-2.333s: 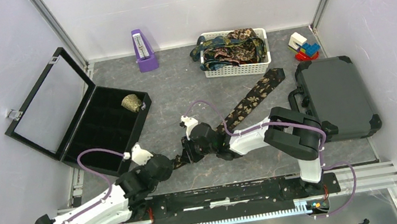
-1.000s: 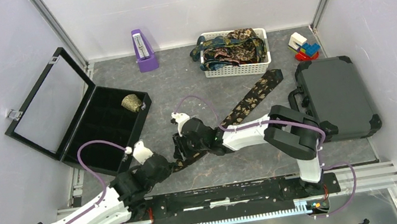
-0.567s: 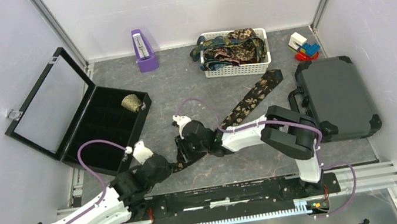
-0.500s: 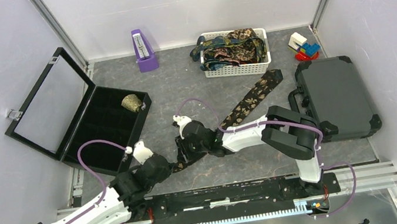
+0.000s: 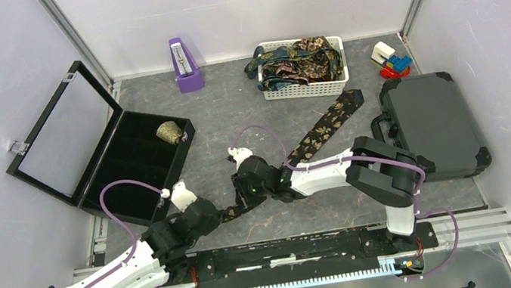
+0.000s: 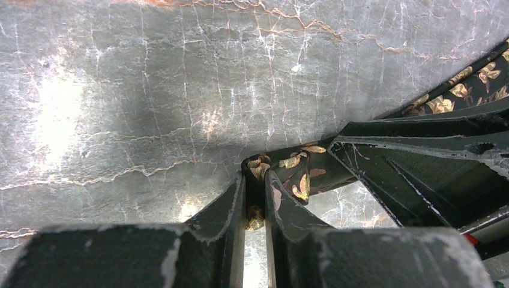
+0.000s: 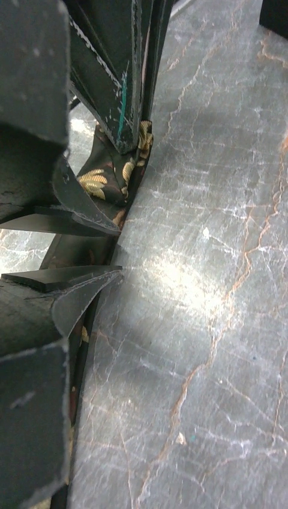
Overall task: Roll the ties
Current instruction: Roll the tie at the center of the board.
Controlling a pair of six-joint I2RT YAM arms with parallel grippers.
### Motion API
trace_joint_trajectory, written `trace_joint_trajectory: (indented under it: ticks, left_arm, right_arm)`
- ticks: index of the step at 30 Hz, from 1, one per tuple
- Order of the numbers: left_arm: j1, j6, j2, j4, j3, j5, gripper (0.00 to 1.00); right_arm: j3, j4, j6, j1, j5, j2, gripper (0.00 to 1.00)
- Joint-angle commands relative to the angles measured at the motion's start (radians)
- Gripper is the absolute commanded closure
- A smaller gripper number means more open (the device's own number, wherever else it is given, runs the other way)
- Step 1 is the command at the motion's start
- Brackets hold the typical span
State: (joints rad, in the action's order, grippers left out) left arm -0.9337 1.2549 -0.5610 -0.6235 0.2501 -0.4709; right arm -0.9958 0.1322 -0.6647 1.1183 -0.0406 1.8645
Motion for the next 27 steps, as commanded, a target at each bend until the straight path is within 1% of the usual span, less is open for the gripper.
trace_joint_trajectory:
  ticks: [1, 5, 10, 19, 24, 27]
  left_arm:
    - [-0.002, -0.025, 0.001, -0.016, 0.028, -0.048, 0.98]
    - [-0.002, -0.025, 0.001, -0.016, 0.029, -0.049, 0.98]
    - [-0.002, -0.025, 0.001, -0.016, 0.032, -0.055, 0.98]
    - [-0.002, -0.021, -0.006, -0.016, 0.037, -0.060, 0.98]
    - [0.000, -0.024, -0.009, -0.025, 0.046, -0.058, 0.98]
    - [-0.001, -0.023, -0.007, -0.044, 0.055, -0.064, 0.98]
  right_arm:
    - [-0.062, -0.056, 0.040, -0.007, -0.074, -0.034, 0.69]
    - [-0.100, -0.114, 0.066, -0.038, -0.116, -0.030, 0.69]
    - [-0.055, -0.130, 0.071, -0.069, -0.114, -0.026, 0.69]
    - [0.029, -0.155, 0.067, -0.068, -0.103, -0.084, 0.70]
    - [0.000, -0.161, 0.081, -0.065, -0.058, -0.113, 0.70]
    - [-0.035, -0.192, 0.088, -0.050, -0.066, -0.124, 0.71]
